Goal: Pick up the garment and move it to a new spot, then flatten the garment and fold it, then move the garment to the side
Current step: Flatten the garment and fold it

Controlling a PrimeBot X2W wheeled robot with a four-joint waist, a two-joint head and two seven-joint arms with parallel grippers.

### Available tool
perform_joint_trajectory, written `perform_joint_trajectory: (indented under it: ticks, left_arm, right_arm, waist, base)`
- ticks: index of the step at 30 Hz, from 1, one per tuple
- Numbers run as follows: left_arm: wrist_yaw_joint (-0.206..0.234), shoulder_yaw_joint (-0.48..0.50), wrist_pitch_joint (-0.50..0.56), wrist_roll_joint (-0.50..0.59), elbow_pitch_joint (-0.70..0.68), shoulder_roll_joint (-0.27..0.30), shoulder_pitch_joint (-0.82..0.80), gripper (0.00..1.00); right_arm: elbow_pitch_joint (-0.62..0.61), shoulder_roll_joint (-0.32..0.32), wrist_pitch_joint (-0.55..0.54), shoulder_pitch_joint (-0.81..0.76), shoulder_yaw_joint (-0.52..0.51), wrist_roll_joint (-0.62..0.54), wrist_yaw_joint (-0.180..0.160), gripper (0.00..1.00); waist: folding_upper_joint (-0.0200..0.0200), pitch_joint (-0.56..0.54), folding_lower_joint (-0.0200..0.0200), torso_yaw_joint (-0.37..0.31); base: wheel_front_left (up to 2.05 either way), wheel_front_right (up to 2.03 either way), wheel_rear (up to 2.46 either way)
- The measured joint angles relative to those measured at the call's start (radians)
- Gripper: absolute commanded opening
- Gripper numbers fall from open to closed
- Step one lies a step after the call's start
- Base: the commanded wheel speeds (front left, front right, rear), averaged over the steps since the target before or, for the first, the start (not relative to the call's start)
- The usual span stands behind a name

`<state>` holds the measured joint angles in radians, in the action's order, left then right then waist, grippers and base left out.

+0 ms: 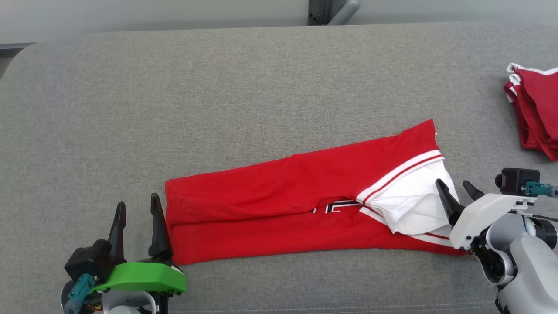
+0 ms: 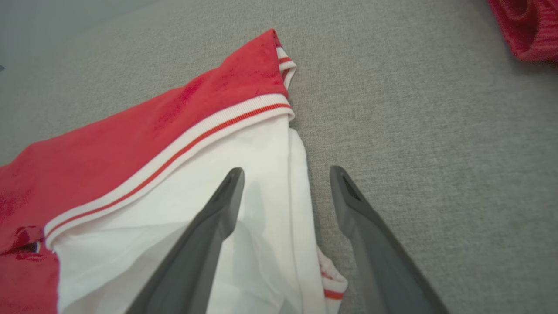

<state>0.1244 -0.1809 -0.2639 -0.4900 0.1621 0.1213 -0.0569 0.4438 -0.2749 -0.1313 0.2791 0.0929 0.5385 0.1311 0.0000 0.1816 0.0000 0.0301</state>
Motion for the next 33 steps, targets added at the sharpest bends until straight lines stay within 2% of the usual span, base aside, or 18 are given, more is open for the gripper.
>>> perform_joint_trajectory:
  ticks: [9, 21, 22, 23, 24, 26, 27, 28, 33]
  left_arm:
    - [-0.02, 0.019, 0.0, 0.017, 0.014, -0.026, 0.0, 1.0]
    - [-0.037, 0.046, 0.0, 0.046, 0.023, -0.045, 0.005, 1.0]
    - [-0.038, 0.048, 0.0, 0.048, 0.024, -0.047, 0.005, 1.0]
    - [-0.04, 0.048, 0.0, 0.049, 0.024, -0.048, 0.005, 1.0]
    - [-0.043, 0.049, 0.0, 0.052, 0.025, -0.049, 0.005, 1.0]
    - [-0.045, 0.05, 0.0, 0.054, 0.027, -0.05, 0.005, 1.0]
    - [-0.045, 0.051, 0.0, 0.056, 0.028, -0.051, 0.005, 1.0]
    - [-0.046, 0.051, 0.0, 0.056, 0.03, -0.052, 0.006, 1.0]
    - [-0.048, 0.061, 0.0, 0.062, 0.035, -0.058, 0.019, 1.0]
  right_arm:
    - [0.173, 0.004, -0.057, 0.103, 0.057, 0.037, 0.0, 1.0]
    - [0.199, -0.019, -0.125, 0.137, 0.228, 0.107, -0.001, 1.0]
    - [0.206, -0.021, -0.125, 0.142, 0.241, 0.099, -0.001, 0.83]
    - [0.216, -0.022, -0.123, 0.15, 0.253, 0.086, -0.001, 0.58]
    - [0.227, -0.023, -0.121, 0.159, 0.265, 0.07, -0.001, 0.58]
    - [0.252, -0.02, -0.109, 0.178, 0.283, 0.04, -0.001, 0.32]
    - [0.264, -0.018, -0.102, 0.186, 0.289, 0.026, 0.0, 0.25]
    - [0.276, -0.014, -0.095, 0.195, 0.293, 0.016, 0.0, 0.0]
    - [0.299, 0.001, -0.042, 0.207, 0.295, 0.028, 0.001, 0.0]
  waist:
    - [0.0, 0.0, 0.0, 0.039]
    - [0.0, -0.013, 0.0, 0.048]
    - [0.0, -0.013, 0.0, 0.047]
    - [0.0, -0.013, 0.0, 0.046]
    - [0.0, -0.013, 0.0, 0.045]
    - [0.0, -0.012, 0.0, 0.043]
    - [0.0, -0.012, 0.0, 0.042]
    - [0.0, -0.013, 0.0, 0.041]
    - [0.0, -0.028, 0.0, 0.027]
  base:
    - [0.0, 0.0, 0.0]
    - [0.0, 0.0, 0.0]
    - [0.0, 0.0, 0.0]
    - [0.0, 0.0, 0.0]
    - [0.0, 0.0, 0.0]
    - [0.0, 0.0, 0.0]
    - [0.0, 0.0, 0.0]
    - [0.0, 0.0, 0.0]
    - [0.0, 0.0, 0.0]
